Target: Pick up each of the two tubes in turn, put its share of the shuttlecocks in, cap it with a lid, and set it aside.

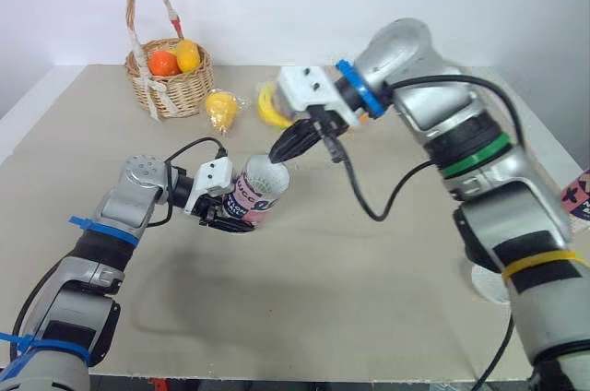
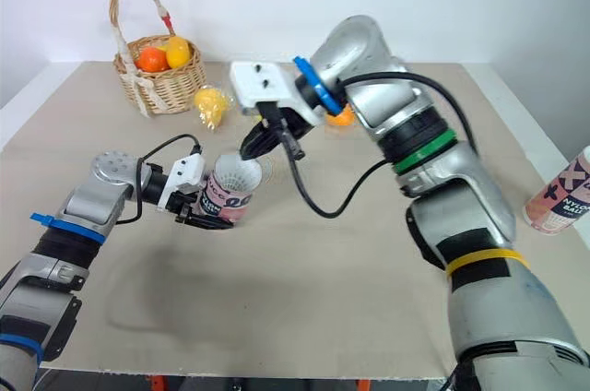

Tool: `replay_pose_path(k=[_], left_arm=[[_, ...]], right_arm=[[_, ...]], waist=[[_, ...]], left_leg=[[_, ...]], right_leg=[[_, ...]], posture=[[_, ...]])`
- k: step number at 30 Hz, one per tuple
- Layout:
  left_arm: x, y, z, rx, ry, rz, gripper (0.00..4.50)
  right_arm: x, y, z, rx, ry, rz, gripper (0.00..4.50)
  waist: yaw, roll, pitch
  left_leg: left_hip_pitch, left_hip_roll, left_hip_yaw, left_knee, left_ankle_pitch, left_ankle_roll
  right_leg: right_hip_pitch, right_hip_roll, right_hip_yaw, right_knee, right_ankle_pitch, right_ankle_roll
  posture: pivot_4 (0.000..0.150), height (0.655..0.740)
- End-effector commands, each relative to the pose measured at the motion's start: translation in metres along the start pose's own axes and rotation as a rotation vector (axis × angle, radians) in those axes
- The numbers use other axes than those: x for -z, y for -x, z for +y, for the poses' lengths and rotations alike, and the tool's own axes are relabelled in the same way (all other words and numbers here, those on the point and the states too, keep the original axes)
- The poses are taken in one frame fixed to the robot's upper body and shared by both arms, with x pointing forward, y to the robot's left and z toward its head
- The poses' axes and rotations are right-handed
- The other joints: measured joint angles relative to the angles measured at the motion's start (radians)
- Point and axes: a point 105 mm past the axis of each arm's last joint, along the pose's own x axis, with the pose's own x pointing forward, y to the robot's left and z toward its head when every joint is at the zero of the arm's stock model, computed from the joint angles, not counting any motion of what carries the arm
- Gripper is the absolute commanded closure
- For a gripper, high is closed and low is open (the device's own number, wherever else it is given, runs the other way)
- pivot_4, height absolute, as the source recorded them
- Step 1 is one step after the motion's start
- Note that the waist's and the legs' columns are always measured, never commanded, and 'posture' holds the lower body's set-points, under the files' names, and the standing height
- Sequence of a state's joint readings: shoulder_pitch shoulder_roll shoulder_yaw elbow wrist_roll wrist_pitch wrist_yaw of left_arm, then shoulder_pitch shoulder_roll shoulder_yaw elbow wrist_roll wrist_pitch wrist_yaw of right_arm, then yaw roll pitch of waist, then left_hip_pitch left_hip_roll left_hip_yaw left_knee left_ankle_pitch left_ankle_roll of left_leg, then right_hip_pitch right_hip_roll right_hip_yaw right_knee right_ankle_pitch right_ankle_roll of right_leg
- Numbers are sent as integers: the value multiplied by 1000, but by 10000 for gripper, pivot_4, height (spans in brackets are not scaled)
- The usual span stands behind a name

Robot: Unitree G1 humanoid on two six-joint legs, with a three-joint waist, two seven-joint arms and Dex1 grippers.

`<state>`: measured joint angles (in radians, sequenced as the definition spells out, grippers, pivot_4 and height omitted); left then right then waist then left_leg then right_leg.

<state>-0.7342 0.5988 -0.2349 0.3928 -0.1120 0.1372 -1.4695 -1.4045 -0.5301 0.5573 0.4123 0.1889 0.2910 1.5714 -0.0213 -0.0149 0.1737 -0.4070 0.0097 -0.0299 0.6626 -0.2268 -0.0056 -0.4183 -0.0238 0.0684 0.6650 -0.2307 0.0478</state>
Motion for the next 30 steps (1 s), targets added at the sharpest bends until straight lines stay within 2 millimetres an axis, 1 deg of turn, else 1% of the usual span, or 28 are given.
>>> replay_pose_path(k=[1,3,6,8,10,12,13,16,17,18,19,21,22,24,27,29,30], left_arm=[[-4,-10,-4,15,-5,-46,15122],[-15,-12,-7,29,-12,-136,15122],[-36,-13,-13,45,19,-320,15122],[-50,-14,-17,49,50,-450,15122],[-59,-16,-23,61,72,-530,15122],[-59,-23,-31,80,74,-556,15122],[-54,-28,-35,86,66,-543,15122],[-33,-44,-48,103,49,-467,15122],[-26,-49,-52,115,50,-439,15122],[-22,-52,-56,126,47,-421,15122],[-19,-55,-59,133,44,-404,15122],[-14,-60,-60,134,45,-381,15122],[-14,-62,-61,131,46,-376,15122],[-15,-65,-60,119,48,-378,15122],[-20,-68,-62,114,51,-389,15122],[-22,-68,-63,108,51,-396,15122],[-23,-69,-64,105,52,-398,15122]], right_arm=[[-17,38,3,89,28,-78,43947],[-19,59,4,192,1,-136,43947],[-15,79,14,302,-50,-209,43947],[-3,88,23,392,-115,-221,43947],[11,91,33,461,-167,-202,43947],[25,92,47,522,-232,-180,43947],[35,92,55,552,-259,-145,43947],[65,99,80,643,-360,-46,43947],[76,101,91,656,-399,-2,37972],[85,102,100,656,-434,33,36368],[93,104,110,645,-468,65,32021],[112,111,127,636,-519,155,25103],[121,115,134,633,-549,197,18900],[132,122,150,593,-603,250,18900],[155,133,180,506,-664,374,18900],[169,145,196,479,-714,437,18900],[173,149,200,475,-733,452,18900]], waist=[[0,0,0],[2,0,0],[0,-3,2],[-1,-5,3],[-2,-5,3],[-1,-5,3],[-2,-4,3],[-1,-4,3],[-2,-3,3],[-1,-3,4],[0,-4,4],[1,-4,4],[1,-4,4],[0,-3,4],[-1,-3,4],[-1,-4,4],[-2,-4,4]], left_leg=[[0,0,0,0,0,0],[-1,0,-1,0,0,0],[-3,0,0,0,0,-1],[-7,1,0,0,-1,-1],[-12,1,-2,0,-1,-1],[-16,1,0,0,-1,-1],[-16,1,-1,0,-1,-1],[-17,1,1,0,-2,0],[-17,1,1,0,-2,0],[-17,1,2,0,-2,0],[-17,1,4,0,-1,0],[-16,1,2,2,-1,0],[-15,1,2,4,-1,0],[-14,1,4,7,-1,0],[-8,1,8,7,-1,0],[-3,2,9,7,-1,0],[-2,2,11,7,-1,0]], right_leg=[[0,0,0,0,0,0],[0,0,-1,0,0,0],[-2,-2,0,-1,0,-1],[-6,-1,0,-1,1,-2],[-10,-1,-1,0,2,-4],[-16,0,0,0,4,-6],[-16,0,-1,1,4,-6],[-18,0,0,1,4,-8],[-18,1,0,1,4,-8],[-18,1,1,1,4,-7],[-19,1,1,0,5,-7],[-16,2,1,0,1,0],[-14,2,1,0,2,1],[-13,2,2,-1,3,1],[-7,1,4,-2,2,0],[-3,1,5,-2,1,-1],[-2,0,6,-2,2,-1]], posture=[[1500,7298],[1500,7298],[1500,7298],[1500,7298],[1500,7298],[1500,7298],[1500,7298],[1500,7298],[1500,7298],[1500,7298],[1500,7298],[1500,7298],[1500,7298],[1500,7298],[1500,7298],[1500,7298],[1500,7298]])
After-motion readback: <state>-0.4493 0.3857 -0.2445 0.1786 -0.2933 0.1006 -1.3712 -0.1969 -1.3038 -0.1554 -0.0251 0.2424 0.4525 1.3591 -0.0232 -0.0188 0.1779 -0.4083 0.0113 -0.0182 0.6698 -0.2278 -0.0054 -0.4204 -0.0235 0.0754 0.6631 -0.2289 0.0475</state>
